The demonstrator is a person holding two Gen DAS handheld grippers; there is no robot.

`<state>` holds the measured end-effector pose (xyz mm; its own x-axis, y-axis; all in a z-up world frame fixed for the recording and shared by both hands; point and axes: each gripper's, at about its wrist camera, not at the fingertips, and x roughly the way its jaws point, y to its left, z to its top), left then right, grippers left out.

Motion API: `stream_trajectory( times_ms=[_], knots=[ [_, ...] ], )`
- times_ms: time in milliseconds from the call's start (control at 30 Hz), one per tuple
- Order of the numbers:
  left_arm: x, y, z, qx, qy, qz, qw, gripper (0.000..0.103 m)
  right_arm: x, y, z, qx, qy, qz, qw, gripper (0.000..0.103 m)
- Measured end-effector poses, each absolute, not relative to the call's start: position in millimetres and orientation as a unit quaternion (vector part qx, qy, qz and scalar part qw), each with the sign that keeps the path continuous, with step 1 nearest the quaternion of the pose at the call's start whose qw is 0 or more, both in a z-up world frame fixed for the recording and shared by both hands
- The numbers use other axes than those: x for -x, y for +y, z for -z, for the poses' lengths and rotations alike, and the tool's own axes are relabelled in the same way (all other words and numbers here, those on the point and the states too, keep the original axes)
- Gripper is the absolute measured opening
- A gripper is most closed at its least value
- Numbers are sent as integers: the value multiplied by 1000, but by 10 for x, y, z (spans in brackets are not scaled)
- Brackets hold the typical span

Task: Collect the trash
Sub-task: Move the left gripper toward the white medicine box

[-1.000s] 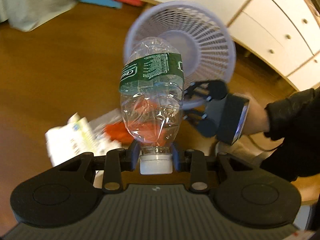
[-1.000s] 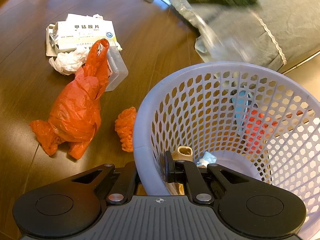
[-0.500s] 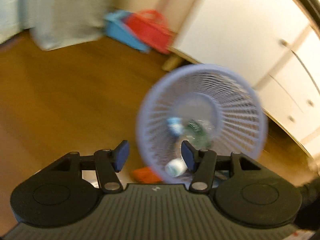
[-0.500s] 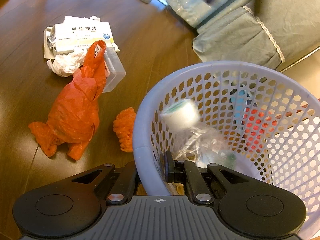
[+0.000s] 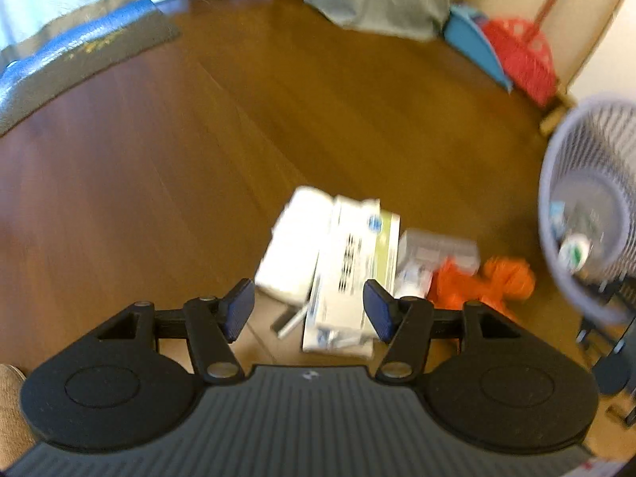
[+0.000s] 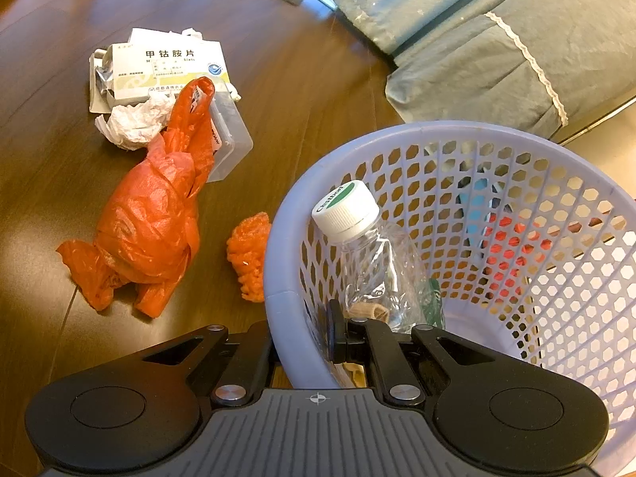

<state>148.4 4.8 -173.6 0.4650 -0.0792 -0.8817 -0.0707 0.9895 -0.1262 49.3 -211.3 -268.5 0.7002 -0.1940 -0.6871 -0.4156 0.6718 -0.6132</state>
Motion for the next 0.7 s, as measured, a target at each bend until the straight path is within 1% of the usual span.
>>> stream_trajectory(
  times_ms=[167,400,567,700],
  knots=[
    [-1416,-121,2001,40,533,25,845,55,-488,-2105,2697,403,382,-68,829,4],
    [-1451,-323,2205,18,534,54,844,56,-490,-2093,2711,406,383,-68,827,4],
    [-1566,-436,2301,-9,532,60,844,67,-491,-2087,2719,407,383,-67,826,4],
    [-1643,-597,2408,-58,526,64,846,67,-490,-2086,2722,408,384,-68,826,4]
  ],
)
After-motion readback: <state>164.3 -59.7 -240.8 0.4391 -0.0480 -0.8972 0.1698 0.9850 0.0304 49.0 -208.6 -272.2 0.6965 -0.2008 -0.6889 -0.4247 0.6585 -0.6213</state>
